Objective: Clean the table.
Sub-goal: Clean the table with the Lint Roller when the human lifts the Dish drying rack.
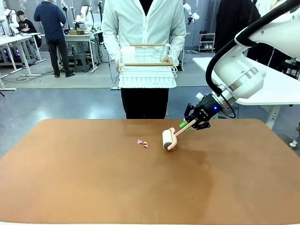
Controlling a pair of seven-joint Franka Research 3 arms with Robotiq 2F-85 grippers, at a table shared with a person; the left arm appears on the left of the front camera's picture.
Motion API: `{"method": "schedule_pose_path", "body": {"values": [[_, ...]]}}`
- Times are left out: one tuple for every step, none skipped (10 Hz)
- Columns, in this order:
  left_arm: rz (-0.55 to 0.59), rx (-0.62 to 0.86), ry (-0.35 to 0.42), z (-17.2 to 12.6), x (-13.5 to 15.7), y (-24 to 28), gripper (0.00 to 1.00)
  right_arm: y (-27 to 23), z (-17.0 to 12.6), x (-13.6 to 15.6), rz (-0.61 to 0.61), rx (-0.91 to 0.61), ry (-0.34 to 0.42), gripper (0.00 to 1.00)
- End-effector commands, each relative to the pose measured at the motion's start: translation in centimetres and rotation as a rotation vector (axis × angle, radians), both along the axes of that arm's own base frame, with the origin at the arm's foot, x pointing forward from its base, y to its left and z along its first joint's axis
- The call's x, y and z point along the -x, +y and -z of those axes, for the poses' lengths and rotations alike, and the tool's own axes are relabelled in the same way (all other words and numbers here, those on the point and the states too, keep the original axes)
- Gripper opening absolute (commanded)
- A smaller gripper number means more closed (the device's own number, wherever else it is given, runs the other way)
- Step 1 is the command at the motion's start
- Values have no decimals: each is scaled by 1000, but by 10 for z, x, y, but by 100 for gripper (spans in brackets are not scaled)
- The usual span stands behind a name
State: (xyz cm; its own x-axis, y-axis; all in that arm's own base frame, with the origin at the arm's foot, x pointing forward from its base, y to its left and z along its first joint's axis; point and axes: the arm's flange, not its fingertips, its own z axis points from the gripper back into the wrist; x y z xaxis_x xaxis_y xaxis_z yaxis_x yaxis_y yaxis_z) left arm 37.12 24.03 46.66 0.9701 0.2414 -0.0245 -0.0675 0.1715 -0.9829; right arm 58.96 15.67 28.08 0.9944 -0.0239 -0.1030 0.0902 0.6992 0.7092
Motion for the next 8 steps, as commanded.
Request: {"method": "schedule_pose_path", "body": {"values": [[-5,3,-3,-1,3,1,100,17,15,-1,-15,4,-15,21],[-5,3,-3,-1,3,1,100,30,23,2,-36,28,-10,21],[-5,3,-3,-1,3,1,100,42,26,5,-45,34,-17,21],[-5,3,-3,-1,3,1,100,55,27,7,-50,43,-21,21],[-5,3,-3,-1,3,1,100,68,30,10,-58,46,-17,21],[-5,3,-3,-1,3,1,100,85,36,15,-67,58,-15,21],[-5,3,-3,-1,3,1,100,103,44,22,-88,77,8,21],[-5,3,-3,-1,3,1,100,120,50,27,-105,80,18,21]]}}
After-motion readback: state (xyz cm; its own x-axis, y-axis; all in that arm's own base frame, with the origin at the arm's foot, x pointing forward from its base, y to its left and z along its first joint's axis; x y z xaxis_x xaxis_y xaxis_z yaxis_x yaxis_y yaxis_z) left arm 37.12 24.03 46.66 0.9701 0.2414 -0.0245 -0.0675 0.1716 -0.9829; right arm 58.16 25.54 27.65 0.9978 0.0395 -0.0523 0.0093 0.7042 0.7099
